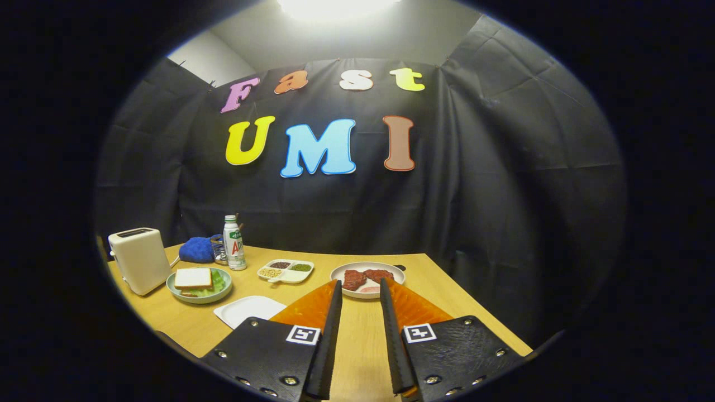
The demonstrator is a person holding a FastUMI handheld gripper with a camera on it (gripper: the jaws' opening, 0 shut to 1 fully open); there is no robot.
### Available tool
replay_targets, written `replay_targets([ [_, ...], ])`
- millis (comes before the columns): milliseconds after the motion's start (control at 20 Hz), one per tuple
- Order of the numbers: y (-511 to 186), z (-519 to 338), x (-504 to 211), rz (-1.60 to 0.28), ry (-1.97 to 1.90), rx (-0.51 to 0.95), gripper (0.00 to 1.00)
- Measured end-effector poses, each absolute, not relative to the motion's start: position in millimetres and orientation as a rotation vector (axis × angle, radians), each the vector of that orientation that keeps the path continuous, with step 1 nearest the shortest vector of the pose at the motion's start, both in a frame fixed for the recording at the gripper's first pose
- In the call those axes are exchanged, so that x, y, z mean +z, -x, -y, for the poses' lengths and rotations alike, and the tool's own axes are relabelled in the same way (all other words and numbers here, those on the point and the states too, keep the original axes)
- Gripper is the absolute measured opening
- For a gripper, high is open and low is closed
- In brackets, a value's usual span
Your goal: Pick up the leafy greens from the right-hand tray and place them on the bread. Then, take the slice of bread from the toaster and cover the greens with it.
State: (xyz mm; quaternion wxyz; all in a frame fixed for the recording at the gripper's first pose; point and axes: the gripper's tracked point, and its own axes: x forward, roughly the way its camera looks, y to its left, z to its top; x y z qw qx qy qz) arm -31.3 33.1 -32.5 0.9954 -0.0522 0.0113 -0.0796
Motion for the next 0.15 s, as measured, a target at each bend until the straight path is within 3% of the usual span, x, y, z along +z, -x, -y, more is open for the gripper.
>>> replay_targets([
  [150, 45.7, 2.1, -32.2, -0.023, 0.16, -0.163, 0.4],
])
